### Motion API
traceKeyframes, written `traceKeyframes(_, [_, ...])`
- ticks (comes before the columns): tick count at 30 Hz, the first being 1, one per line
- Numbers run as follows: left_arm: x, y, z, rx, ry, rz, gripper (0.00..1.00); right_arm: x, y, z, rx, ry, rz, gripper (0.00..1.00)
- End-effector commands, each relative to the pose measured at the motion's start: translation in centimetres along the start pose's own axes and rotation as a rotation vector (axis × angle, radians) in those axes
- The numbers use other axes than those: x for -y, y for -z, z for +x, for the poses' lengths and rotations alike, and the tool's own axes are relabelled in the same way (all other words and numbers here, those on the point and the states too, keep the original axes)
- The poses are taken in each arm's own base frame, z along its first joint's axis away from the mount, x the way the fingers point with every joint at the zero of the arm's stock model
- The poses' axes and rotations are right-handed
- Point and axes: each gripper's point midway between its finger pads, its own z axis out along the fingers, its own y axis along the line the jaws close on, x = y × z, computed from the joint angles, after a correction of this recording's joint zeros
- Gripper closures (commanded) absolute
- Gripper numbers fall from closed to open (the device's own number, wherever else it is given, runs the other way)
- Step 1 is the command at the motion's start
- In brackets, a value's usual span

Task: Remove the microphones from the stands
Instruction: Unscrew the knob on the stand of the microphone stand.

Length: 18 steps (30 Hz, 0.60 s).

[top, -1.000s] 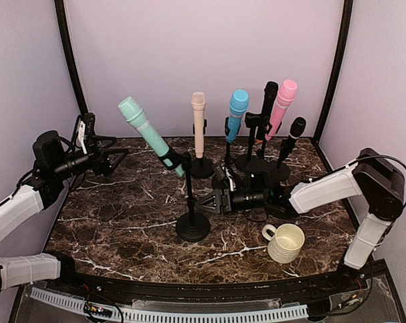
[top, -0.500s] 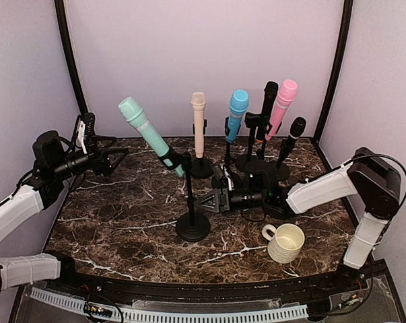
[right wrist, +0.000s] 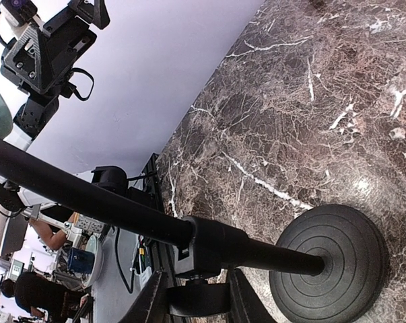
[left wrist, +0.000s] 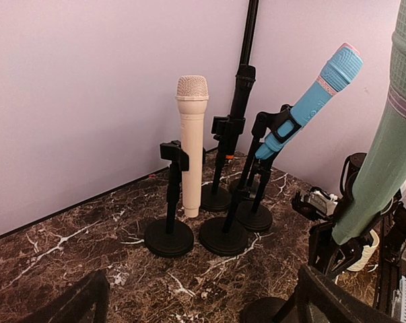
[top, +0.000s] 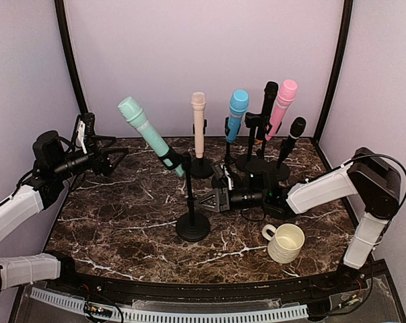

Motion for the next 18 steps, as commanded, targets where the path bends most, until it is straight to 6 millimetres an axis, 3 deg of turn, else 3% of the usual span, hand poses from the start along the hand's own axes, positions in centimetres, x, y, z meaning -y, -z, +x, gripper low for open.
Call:
traceKeyframes(1, [0.8,0.2,-1.2,0.035,-0.028,0.019,0.01,-0.4,0.4,-0.9,0.048,0.040,0.002,0.78])
traceKeyframes(18, [2.0,0.3,-1.5,0.046,-0.031,0.085,0.01,-0.2,0.8,-1.6,0.096,0.081,0.092,0.85])
